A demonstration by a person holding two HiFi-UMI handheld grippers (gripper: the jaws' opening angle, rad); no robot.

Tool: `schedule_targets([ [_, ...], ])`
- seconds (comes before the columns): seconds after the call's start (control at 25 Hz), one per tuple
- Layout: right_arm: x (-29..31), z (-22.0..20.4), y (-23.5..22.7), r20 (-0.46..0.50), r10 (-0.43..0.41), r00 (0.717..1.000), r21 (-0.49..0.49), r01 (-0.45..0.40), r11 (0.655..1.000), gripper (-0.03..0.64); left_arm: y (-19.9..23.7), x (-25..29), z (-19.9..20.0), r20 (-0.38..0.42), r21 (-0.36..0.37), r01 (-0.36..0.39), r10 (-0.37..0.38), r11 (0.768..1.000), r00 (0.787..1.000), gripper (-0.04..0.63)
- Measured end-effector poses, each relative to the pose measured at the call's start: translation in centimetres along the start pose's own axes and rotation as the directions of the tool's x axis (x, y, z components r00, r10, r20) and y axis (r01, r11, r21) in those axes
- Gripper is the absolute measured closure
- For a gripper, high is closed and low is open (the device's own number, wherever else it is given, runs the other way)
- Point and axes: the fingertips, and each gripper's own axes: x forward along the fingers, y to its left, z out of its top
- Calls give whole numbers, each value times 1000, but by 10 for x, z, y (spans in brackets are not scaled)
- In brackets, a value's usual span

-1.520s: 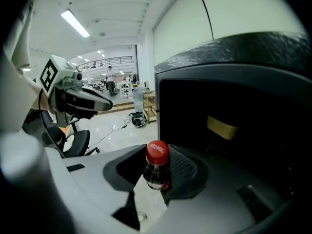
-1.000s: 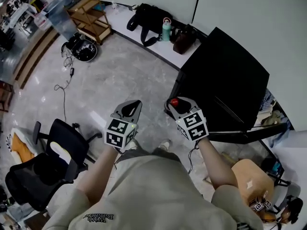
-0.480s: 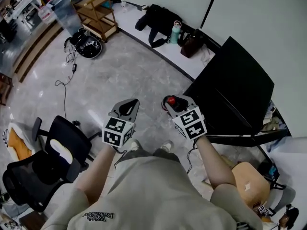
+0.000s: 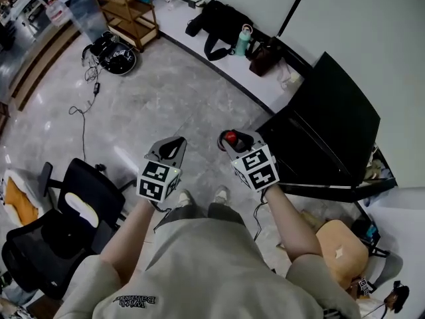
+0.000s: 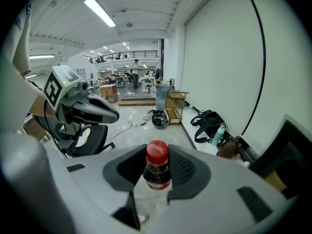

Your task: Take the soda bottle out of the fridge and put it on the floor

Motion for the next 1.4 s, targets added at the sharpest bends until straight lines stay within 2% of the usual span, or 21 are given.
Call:
schedule_targets([
  [0.32,64,-21,-3,-73,32,997,-1,-32,999,499,18,36,-30,-71,10,41,-40,999,997,588],
  [0.48,99,-43,1,-127,76,989,13,-75,997,499,30,54,-54,-112,-29,49,-52,998,992,588],
  [0.72,157,-79,-3,-162,97,982,41,-91,995,499,53,89,-102,-172,-68,46,-57,997,983,588],
  [0.92,202,-122,-2,-247,133,960,77,-117,990,499,59,128,-145,-231,-70,78,-93,994,969,588],
  [1.04,232,-144,-1,-253,139,957,79,-123,989,499,62,152,-174,-255,-78,90,-107,993,961,588],
  [1.4,323,-233,9,-351,157,923,102,-130,986,499,94,221,-268,-299,-147,77,-118,986,947,588],
])
